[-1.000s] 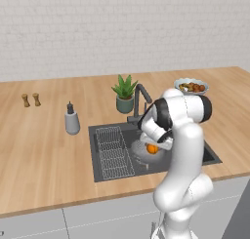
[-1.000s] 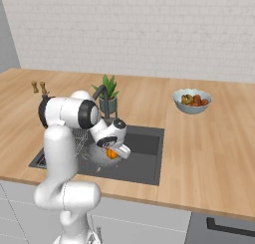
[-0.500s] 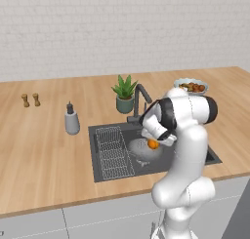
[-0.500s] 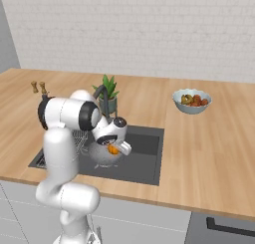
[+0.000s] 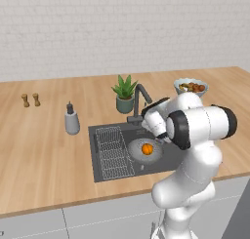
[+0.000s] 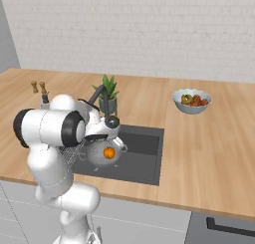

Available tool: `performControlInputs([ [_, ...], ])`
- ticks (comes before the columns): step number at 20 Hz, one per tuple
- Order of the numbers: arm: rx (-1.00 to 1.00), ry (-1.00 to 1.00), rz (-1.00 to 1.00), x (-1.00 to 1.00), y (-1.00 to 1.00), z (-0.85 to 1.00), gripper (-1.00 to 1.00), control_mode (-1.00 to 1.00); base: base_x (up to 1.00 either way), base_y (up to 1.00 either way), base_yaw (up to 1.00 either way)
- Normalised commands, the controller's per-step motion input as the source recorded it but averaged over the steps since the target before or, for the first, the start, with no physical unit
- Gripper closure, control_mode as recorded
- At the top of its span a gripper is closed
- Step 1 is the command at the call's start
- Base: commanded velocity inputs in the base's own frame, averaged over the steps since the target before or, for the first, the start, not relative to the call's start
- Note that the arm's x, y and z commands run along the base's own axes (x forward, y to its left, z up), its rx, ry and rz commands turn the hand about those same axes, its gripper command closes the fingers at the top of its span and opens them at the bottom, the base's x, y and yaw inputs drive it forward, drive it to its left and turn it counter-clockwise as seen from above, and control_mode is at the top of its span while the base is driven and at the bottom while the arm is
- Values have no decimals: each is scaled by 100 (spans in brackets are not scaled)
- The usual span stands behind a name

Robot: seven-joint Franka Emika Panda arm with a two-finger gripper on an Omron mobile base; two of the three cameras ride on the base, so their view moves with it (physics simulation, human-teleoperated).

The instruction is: Put the colander in the sink, put the orange in the colander, and turn on the sink faucet and pour water over the colander.

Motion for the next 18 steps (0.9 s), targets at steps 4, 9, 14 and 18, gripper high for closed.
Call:
performControlInputs([
  [4,17,-31,0,-86,-6,34,-100,-100,0,0,0],
  [9,25,-29,0,-87,-37,65,-100,-100,0,0,0],
  [14,20,-11,0,-55,-23,80,-100,-100,0,0,0],
  [18,18,4,-2,-15,-1,97,-100,-100,0,0,0],
])
